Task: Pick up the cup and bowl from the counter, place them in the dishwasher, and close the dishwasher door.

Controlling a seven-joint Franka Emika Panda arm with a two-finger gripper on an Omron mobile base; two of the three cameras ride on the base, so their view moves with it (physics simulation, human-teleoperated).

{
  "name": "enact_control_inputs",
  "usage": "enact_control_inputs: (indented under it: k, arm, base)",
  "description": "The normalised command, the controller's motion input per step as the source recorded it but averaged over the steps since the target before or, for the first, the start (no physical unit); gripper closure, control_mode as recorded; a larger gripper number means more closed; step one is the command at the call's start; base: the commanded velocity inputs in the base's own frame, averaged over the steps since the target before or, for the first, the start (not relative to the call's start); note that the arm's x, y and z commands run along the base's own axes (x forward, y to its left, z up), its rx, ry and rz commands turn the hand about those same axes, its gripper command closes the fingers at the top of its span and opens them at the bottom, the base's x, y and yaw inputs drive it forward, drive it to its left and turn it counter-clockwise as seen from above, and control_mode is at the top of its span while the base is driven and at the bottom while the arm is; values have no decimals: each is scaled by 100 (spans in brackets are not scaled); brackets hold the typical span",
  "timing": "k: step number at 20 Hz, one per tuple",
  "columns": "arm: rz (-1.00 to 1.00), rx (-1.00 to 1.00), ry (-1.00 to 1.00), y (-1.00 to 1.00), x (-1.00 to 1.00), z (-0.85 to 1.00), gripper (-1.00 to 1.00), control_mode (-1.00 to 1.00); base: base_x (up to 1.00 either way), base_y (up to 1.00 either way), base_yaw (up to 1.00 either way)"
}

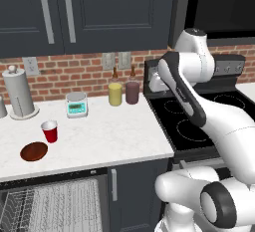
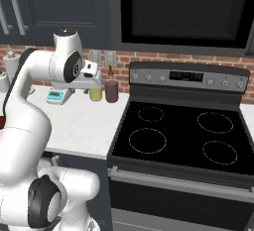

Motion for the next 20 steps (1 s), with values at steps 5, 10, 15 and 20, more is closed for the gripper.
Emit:
enact_control_inputs:
  k: [5, 10, 15, 20]
  arm:
    - [0, -17, -2, 49, 0, -9, -100, -100]
    - [-1, -4, -1, 38, -1, -59, -100, -100]
    - [2, 5, 7, 44, 1, -56, -100, -100]
    - [1, 10, 16, 54, 17, -18, -100, -100]
  base:
    - [0, 0, 0]
    - [0, 0, 0]
    - [0, 0, 0]
    - [0, 0, 0]
